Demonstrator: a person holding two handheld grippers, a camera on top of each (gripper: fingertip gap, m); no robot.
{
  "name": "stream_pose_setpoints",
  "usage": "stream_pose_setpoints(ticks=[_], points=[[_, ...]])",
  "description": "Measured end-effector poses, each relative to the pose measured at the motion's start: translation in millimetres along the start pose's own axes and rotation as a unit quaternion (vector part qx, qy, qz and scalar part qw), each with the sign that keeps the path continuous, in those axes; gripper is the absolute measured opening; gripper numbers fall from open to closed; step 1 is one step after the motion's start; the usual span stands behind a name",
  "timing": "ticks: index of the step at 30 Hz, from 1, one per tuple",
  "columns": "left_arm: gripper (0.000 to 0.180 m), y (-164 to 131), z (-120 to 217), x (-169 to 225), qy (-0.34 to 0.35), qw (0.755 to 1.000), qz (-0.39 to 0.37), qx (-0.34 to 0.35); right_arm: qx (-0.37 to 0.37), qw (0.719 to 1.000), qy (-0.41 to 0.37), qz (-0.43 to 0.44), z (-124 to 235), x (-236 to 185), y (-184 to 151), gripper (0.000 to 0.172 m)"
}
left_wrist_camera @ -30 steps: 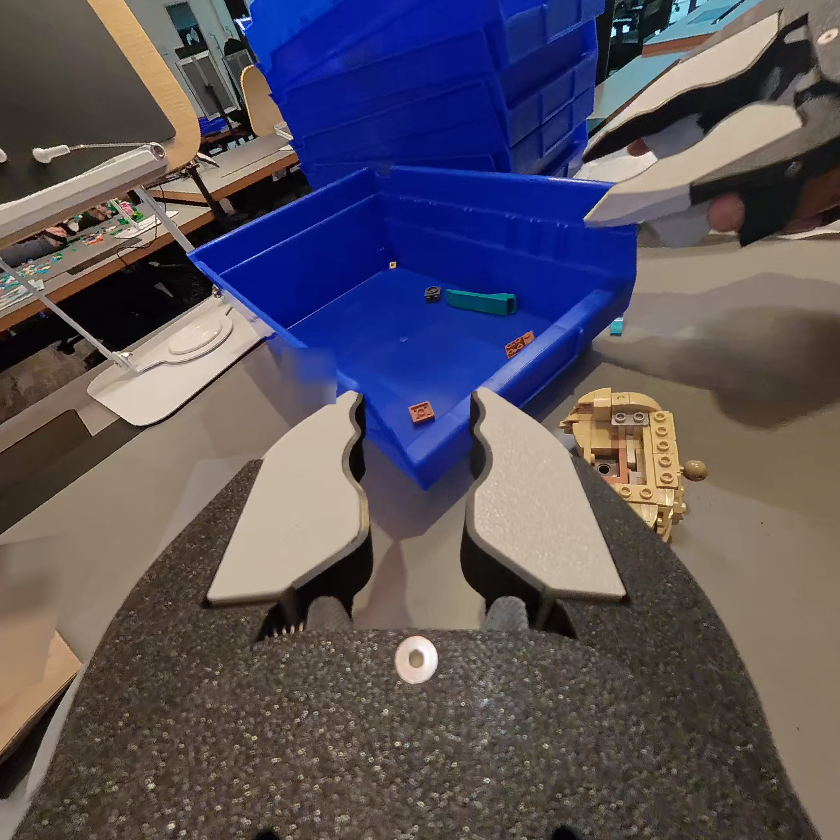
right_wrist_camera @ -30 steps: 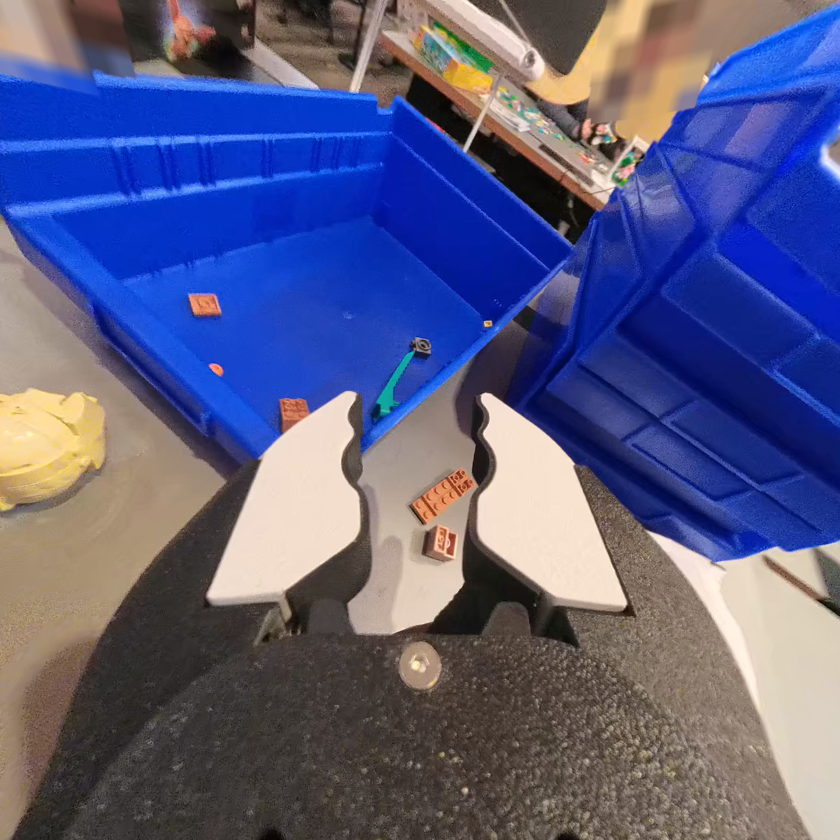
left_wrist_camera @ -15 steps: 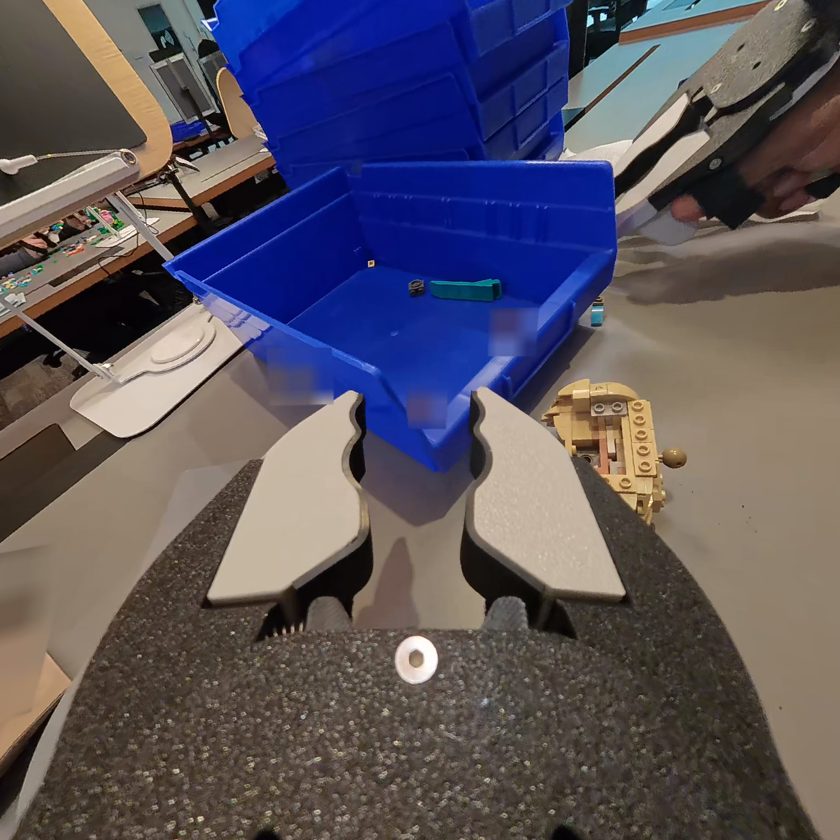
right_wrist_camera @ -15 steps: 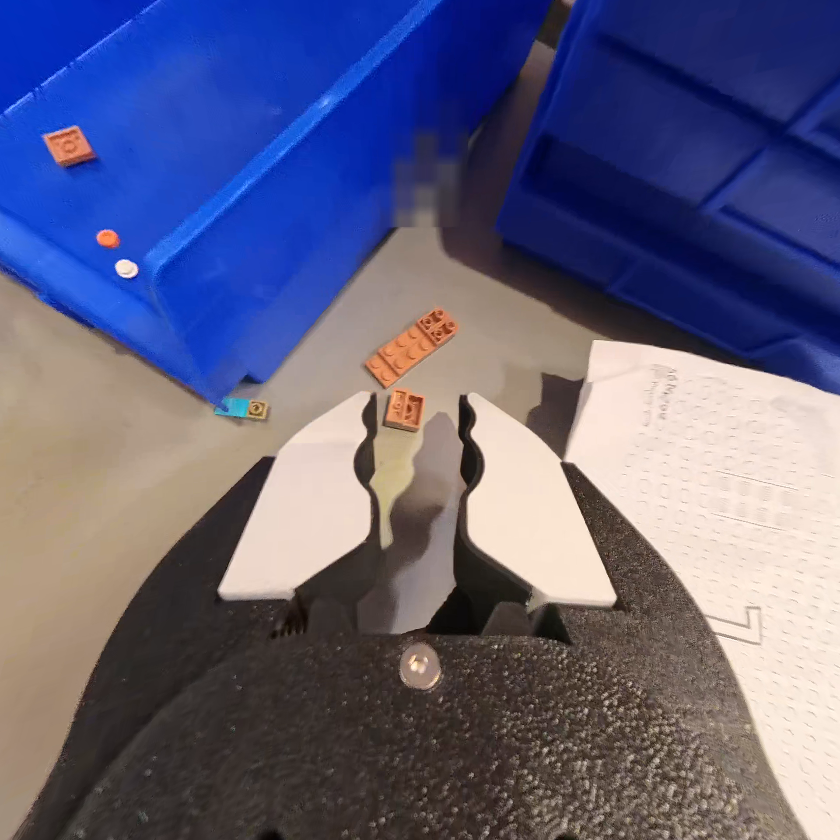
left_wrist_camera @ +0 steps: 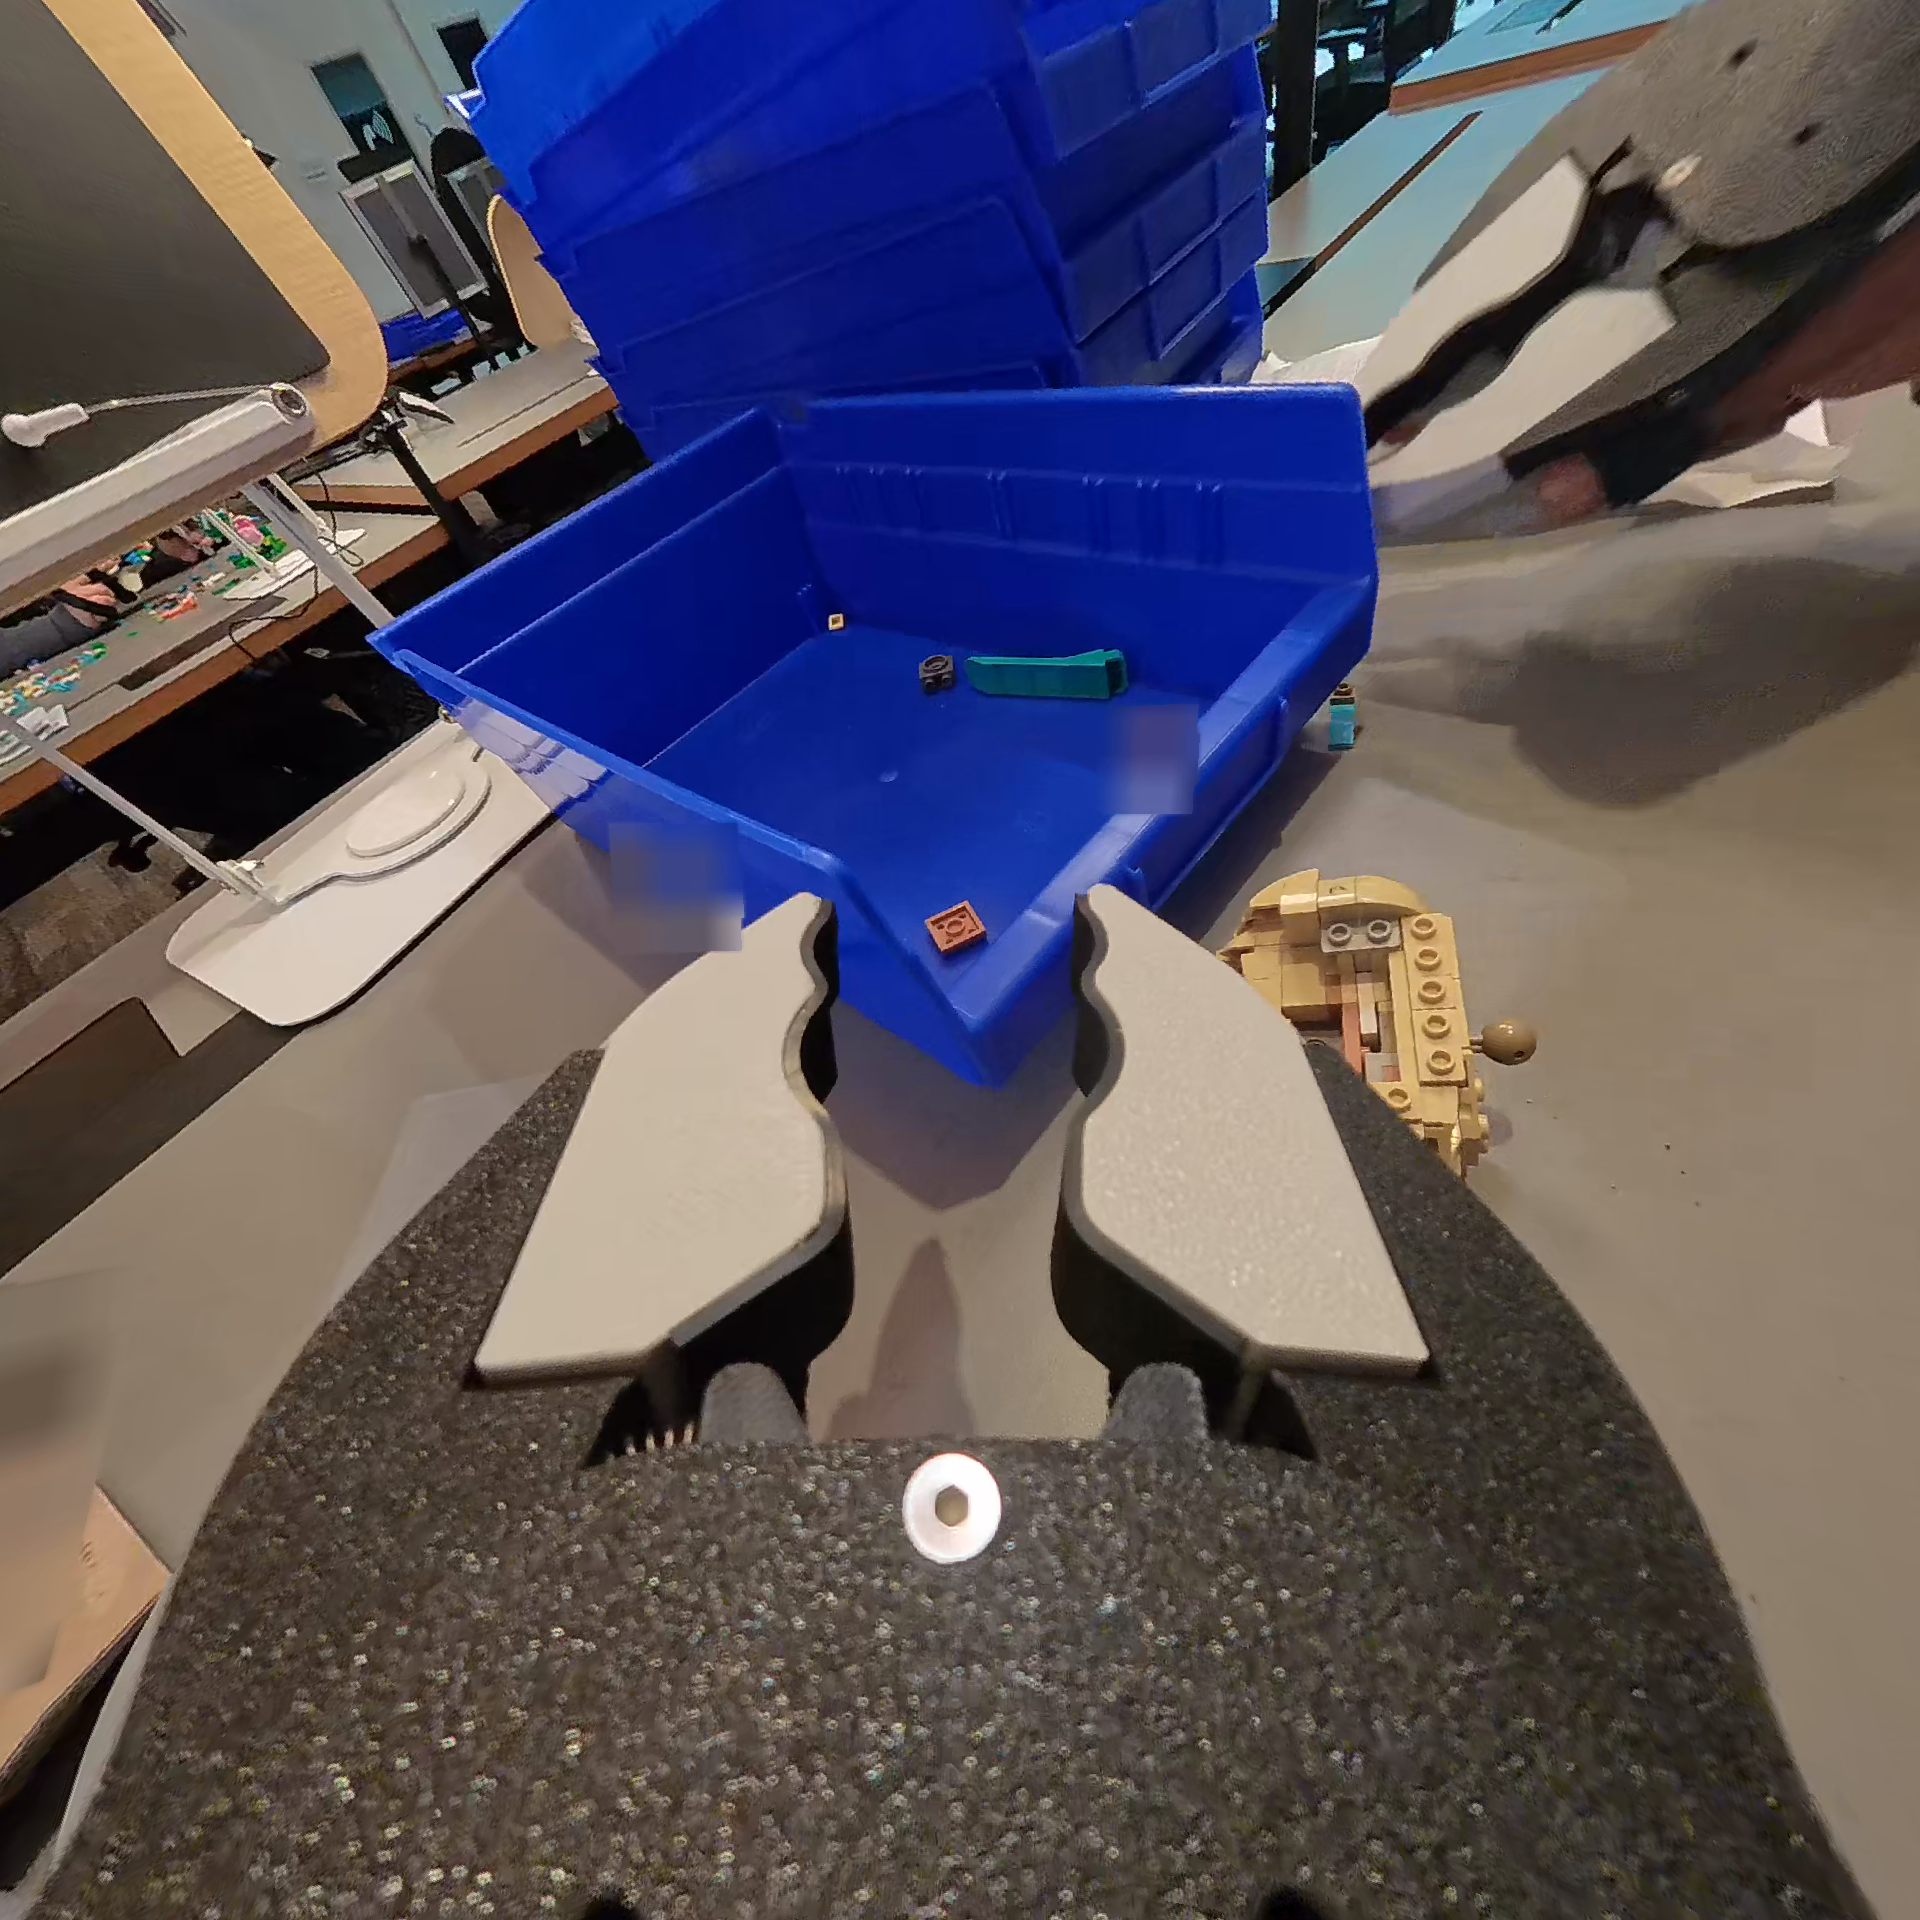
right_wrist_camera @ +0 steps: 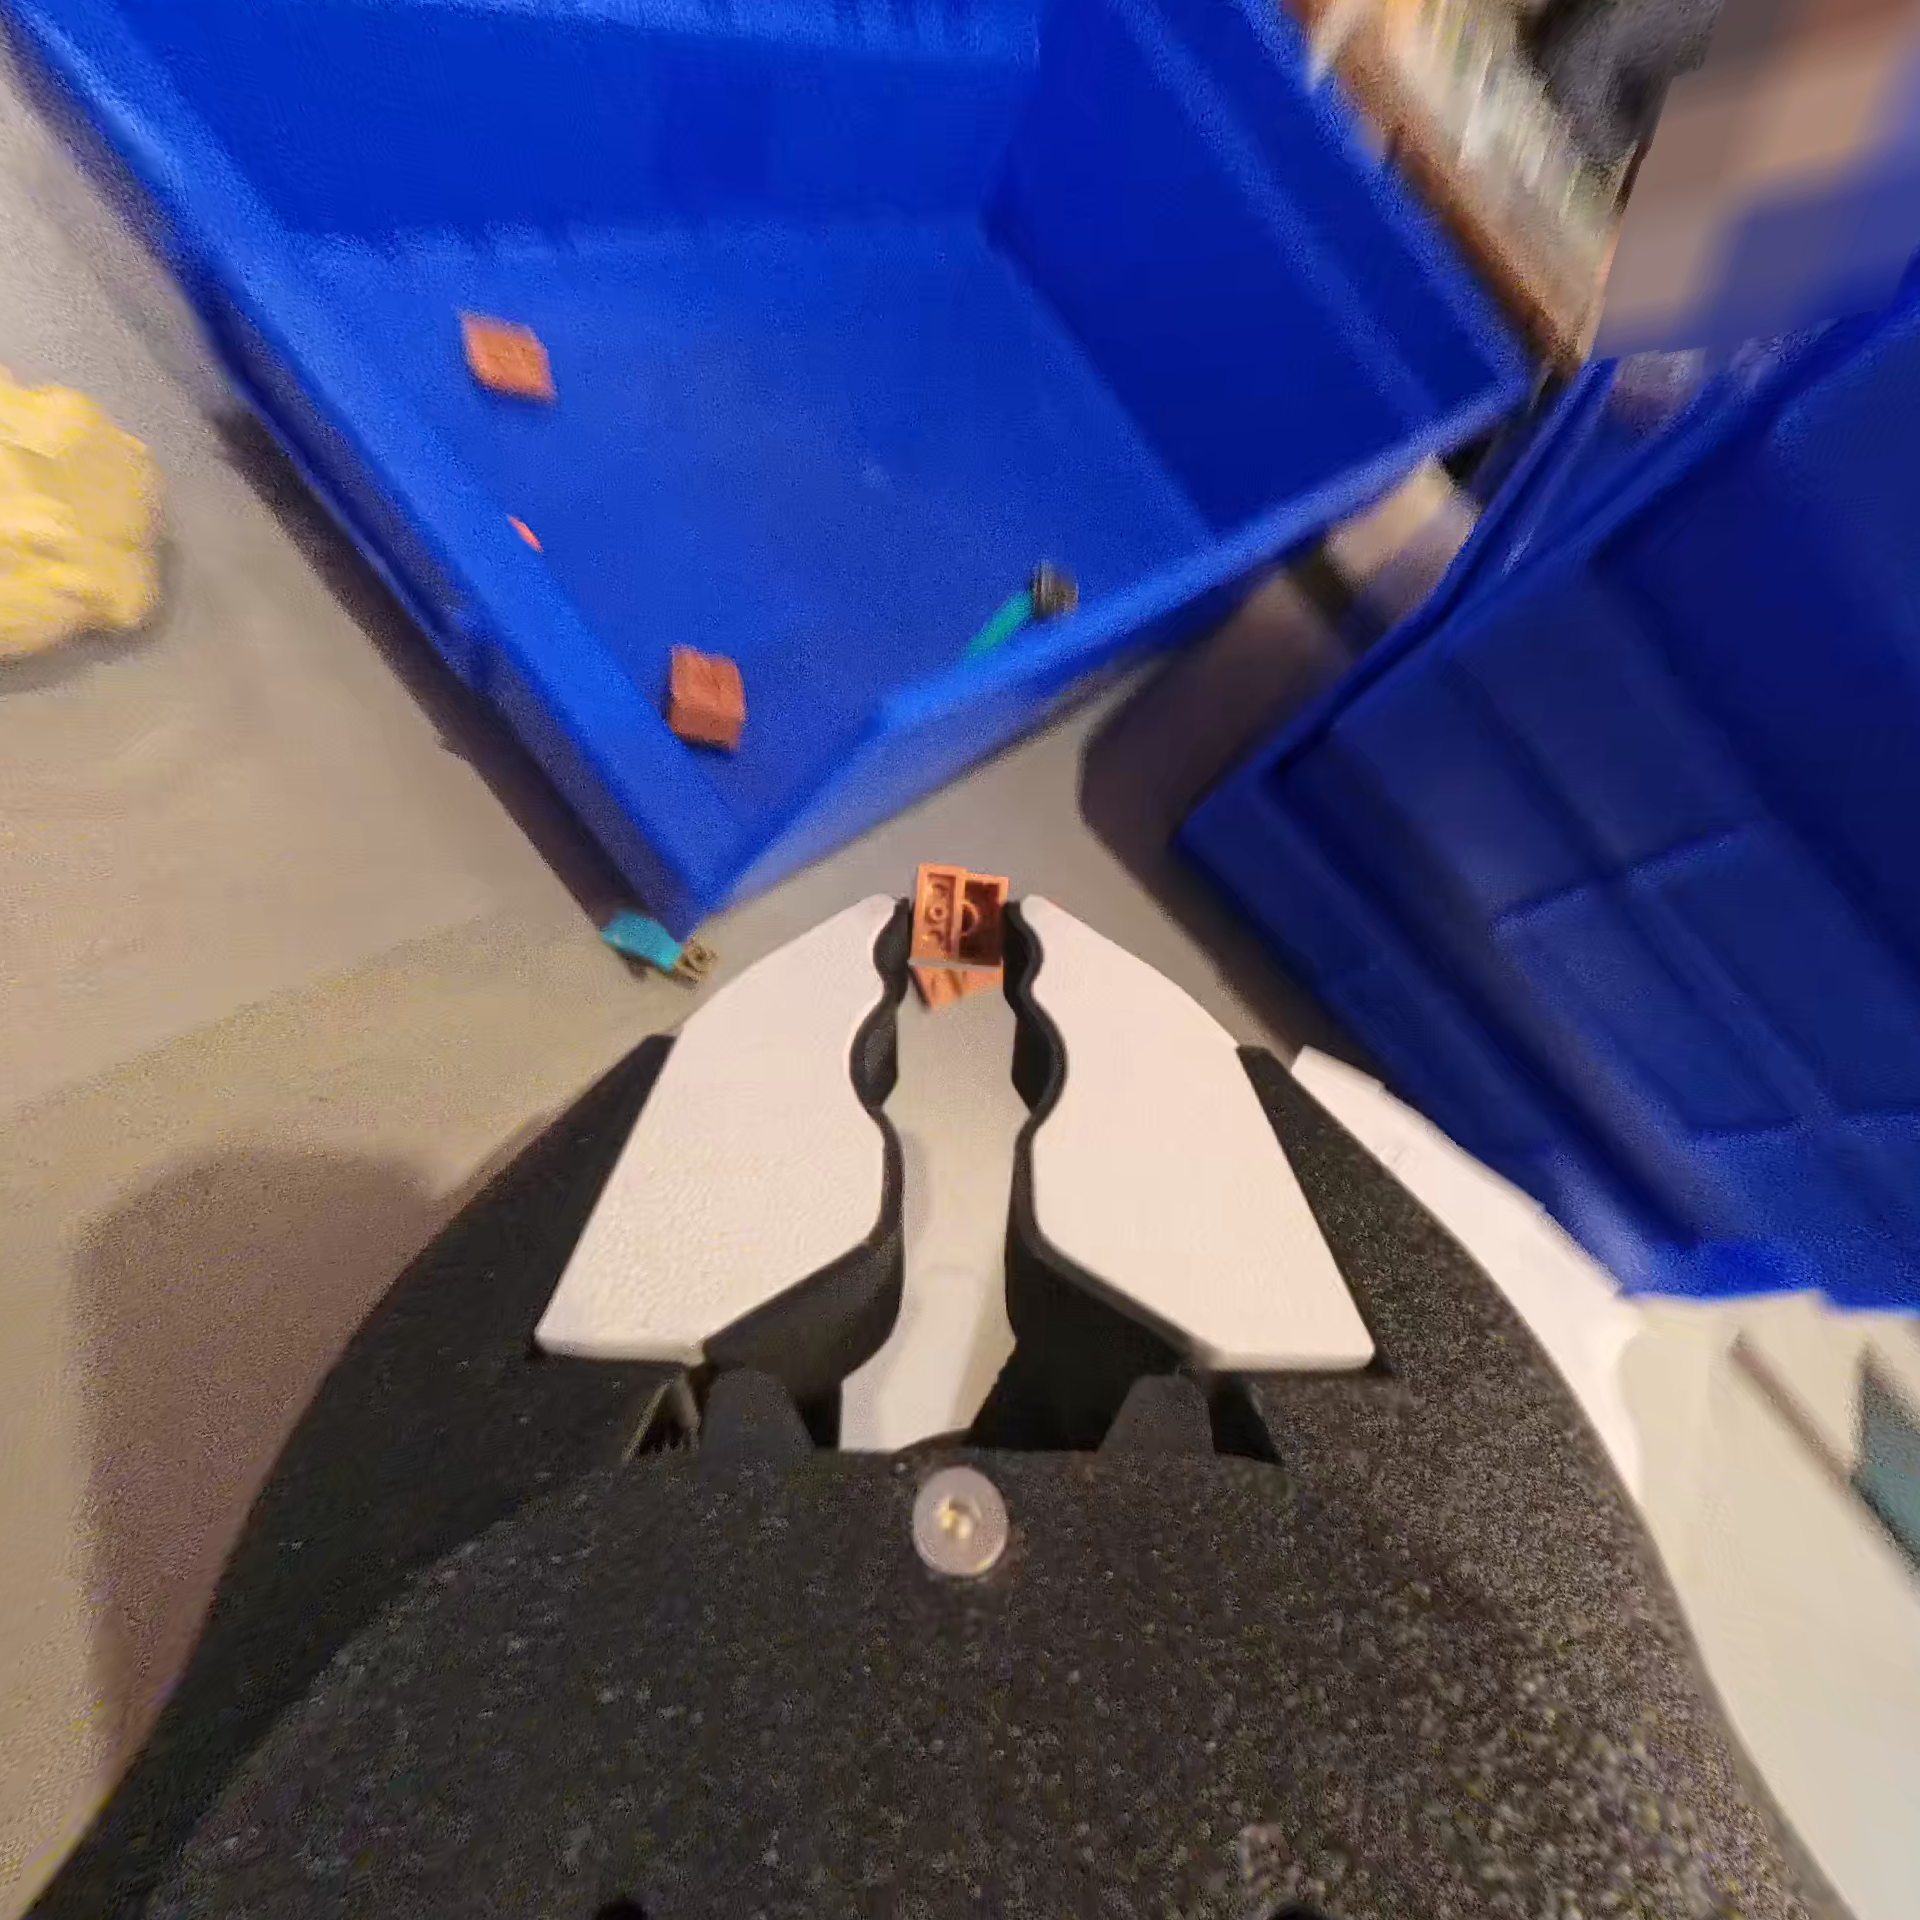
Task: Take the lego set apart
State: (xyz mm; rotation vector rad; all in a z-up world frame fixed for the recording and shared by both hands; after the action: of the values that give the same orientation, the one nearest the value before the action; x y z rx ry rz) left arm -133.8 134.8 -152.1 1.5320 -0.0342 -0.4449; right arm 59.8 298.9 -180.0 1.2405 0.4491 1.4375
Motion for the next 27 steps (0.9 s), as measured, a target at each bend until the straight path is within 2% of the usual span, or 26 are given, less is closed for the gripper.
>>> stream_pose_setpoints(ticks=[3, 6, 8, 13, 17, 19, 20, 22, 25, 27], points=[[0.042, 2.8, 0.8, 1.0, -0.002, 1.000, 0.001, 0.005, 0.118, 0.989, -0.002, 0.086, 20.1, -7.2, 36.6, 0.017], [0.042, 5.5, 1.0, 2.6, -0.006, 1.000, 0.004, 0.011, 0.184, 0.972, -0.021, 0.142, 33.7, -11.4, 54.7, 0.016], [0.042, 6.9, 0.8, 5.0, -0.012, 1.000, 0.008, 0.014, 0.230, 0.963, -0.014, 0.143, 40.0, -16.9, 65.6, 0.016], [0.042, 18.1, -0.2, 23.0, -0.076, 0.993, 0.079, 0.048, 0.356, 0.926, 0.093, 0.085, 43.9, -63.9, 97.8, 0.016], [0.042, 29.7, 3.4, 53.4, -0.211, 0.953, 0.208, 0.068, 0.411, 0.895, 0.170, 0.045, 38.5, -105.7, 116.9, 0.016], [0.042, 35.6, 7.4, 63.0, -0.260, 0.931, 0.243, 0.081, 0.421, 0.883, 0.207, 0.019, 34.4, -121.5, 121.8, 0.017], [0.043, 38.5, 9.3, 65.0, -0.270, 0.929, 0.238, 0.092, 0.421, 0.879, 0.224, 0.001, 32.2, -127.3, 123.2, 0.017], [0.044, 39.9, 11.1, 65.7, -0.260, 0.944, 0.173, 0.107, 0.415, 0.870, 0.261, -0.049, 29.2, -135.4, 124.9, 0.017], [0.046, 40.4, 14.1, 72.1, -0.236, 0.964, 0.015, 0.123, 0.396, 0.858, 0.296, -0.141, 23.2, -137.1, 127.3, 0.017], [0.047, 40.2, 13.6, 76.6, -0.207, 0.965, -0.089, 0.133, 0.379, 0.845, 0.315, -0.206, 18.6, -136.1, 128.9, 0.017]])
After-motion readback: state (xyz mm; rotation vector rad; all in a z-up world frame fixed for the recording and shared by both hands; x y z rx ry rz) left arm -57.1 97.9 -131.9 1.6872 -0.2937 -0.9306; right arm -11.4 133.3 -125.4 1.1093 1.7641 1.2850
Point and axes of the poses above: each gripper's, where its closed fingertips meet, z back along the fingers, y out of its top, x = y × z across the jaws, the point moved 3 cm from there along z, back along the fingers, and after that the axes turned 13 degrees about x, right-handed, at the moved point
